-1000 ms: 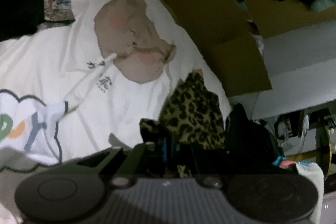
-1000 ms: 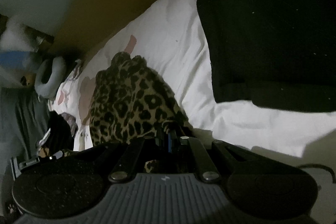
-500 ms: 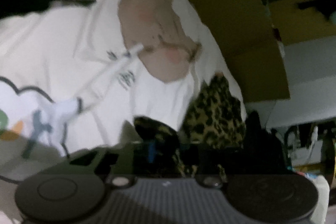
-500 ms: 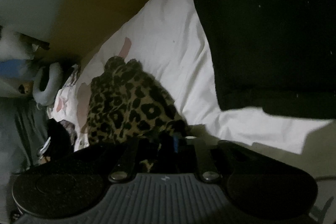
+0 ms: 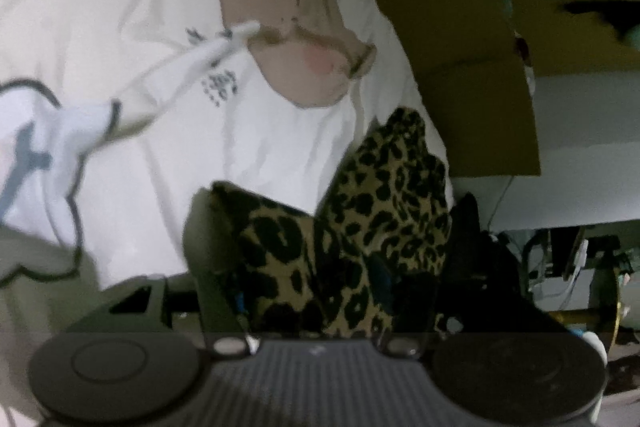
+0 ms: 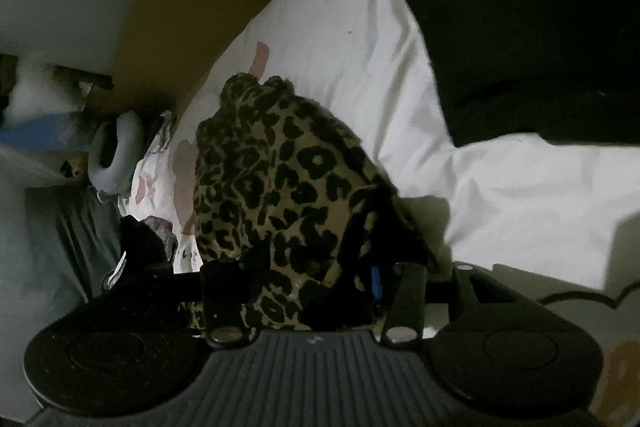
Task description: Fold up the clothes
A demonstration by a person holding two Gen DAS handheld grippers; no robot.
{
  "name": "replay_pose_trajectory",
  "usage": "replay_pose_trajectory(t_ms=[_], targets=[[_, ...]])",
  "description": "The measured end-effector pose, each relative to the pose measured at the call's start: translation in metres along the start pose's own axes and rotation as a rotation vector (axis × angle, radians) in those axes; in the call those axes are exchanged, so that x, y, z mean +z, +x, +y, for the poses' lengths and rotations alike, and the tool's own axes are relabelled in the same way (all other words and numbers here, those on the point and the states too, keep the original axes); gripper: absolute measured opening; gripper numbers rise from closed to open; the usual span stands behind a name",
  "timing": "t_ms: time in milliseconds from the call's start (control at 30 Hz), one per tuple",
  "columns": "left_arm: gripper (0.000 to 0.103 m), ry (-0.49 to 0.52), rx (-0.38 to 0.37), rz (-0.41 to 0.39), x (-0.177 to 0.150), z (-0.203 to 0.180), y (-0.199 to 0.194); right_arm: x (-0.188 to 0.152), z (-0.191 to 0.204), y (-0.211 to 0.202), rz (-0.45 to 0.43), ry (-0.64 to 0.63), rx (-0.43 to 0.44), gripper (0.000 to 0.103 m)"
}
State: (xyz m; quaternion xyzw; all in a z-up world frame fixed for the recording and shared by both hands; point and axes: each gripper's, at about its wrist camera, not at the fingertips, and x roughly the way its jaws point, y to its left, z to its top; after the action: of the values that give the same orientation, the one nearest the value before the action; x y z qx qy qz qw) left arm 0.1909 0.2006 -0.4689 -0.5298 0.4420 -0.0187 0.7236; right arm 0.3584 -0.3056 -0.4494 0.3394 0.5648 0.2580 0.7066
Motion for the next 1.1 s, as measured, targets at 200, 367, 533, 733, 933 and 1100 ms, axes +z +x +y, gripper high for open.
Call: replay_pose_trajectory(t_ms=[200,367,533,733,933,1100], targets=[[0.064,0.044,-0.004,0.023,0.004,-0.024,0.012,0.010,0.002,0.007,-0.035,0.034,0.033,0.055],[0.064,0.056,0.019,0.003,0.017,-0.033,0.017,0.019,0.001,0.014,-0.038,0.047,0.053,0.066],[0.062,0.068,0.043,-0.016,0.031,-0.042,0.021,0.027,0.002,0.020,-0.044,0.052,0.071,0.075],[0.062,0.026,0.012,-0.042,0.037,-0.043,0.017,0.032,0.003,0.013,-0.068,0.094,0.117,0.077],[0.062,0.032,-0.023,-0.077,0.042,-0.052,0.008,0.033,0.003,0.005,-0.092,0.108,0.161,0.079],[0.062,0.057,-0.022,-0.098,0.046,-0.062,0.005,0.040,0.007,-0.001,-0.128,0.096,0.161,0.079]])
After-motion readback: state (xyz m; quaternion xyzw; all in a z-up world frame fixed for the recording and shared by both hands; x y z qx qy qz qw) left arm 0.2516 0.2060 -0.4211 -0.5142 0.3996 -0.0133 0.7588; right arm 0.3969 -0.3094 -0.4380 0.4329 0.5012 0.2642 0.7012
